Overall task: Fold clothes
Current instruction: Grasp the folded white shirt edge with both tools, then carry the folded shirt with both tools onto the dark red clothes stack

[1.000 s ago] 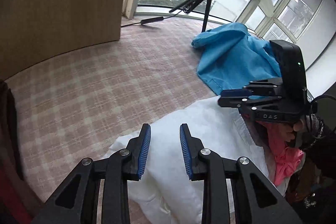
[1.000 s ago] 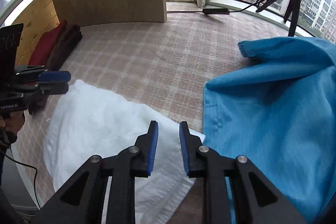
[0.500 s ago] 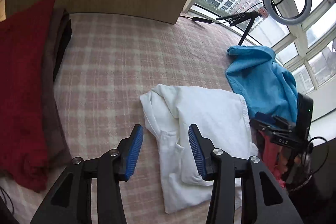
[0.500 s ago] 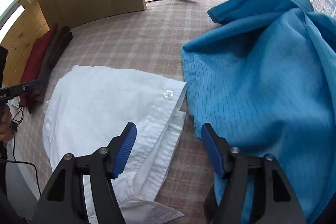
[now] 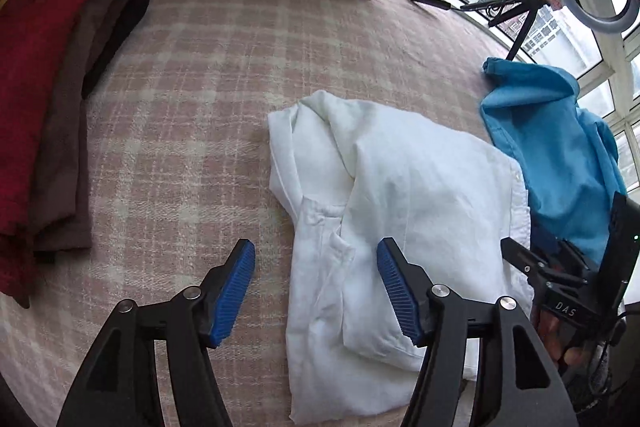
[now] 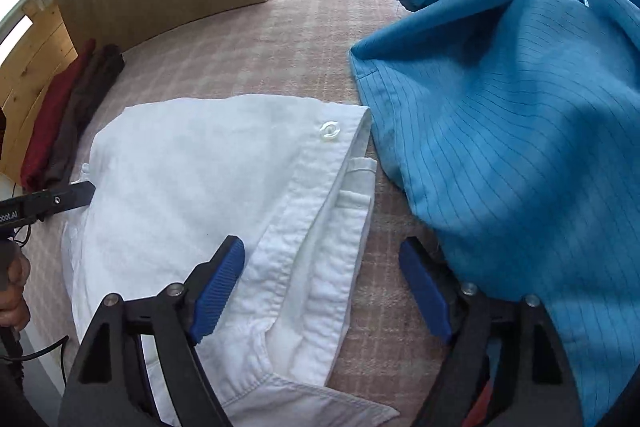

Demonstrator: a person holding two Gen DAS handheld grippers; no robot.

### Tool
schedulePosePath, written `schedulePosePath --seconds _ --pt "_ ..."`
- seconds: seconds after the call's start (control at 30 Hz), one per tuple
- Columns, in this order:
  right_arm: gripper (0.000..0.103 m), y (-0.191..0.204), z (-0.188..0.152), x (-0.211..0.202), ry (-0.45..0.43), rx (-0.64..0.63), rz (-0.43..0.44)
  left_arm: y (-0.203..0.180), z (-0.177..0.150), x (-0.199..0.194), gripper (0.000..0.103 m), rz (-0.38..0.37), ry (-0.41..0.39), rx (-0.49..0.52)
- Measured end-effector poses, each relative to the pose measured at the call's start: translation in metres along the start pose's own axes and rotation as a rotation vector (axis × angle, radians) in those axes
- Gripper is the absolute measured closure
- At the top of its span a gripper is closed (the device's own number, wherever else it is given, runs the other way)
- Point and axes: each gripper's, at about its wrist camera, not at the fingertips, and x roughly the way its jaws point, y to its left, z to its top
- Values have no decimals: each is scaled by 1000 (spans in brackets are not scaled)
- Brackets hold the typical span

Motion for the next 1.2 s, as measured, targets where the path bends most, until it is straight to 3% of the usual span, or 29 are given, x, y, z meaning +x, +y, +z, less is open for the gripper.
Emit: schedulePosePath --seconds 0.07,0.13,0.2,0.23,0.3,0.33,0.37,0.47,0.6,0.87,0.97,1.2 --pt "25 3 0 0 8 -37 9 -10 -4 4 36 42 -15 52" --pt "35 8 -2 -1 11 -78 37 -17 -7 6 37 71 -35 85" --pt "50 10 -2 -2 12 -104 69 -21 -9 5 55 34 -38 99" --pt "51 10 -2 -3 11 -113 84 -23 -10 5 73 8 -38 104" --pt "60 11 -2 -4 10 -127 116 -28 -12 4 79 4 -42 121" --pt "67 9 -3 -4 9 -118 145 -29 -12 3 89 0 -46 120" --pt "77 7 -3 -4 11 -98 172 -28 -12 2 91 -12 -49 112" --pt "85 1 -2 -3 11 -53 241 -23 -11 -10 93 -67 -70 74" --pt "88 -6 0 -22 -24 -7 306 -16 -13 -42 94 -142 -128 34" --pt "89 46 30 -99 -184 -140 270 4 -20 -132 94 -148 -293 111" --pt "89 82 45 -123 -231 -178 281 40 -18 -167 94 -151 -343 117" --pt "89 216 72 -135 -284 -271 341 155 5 -235 93 -28 -409 143"
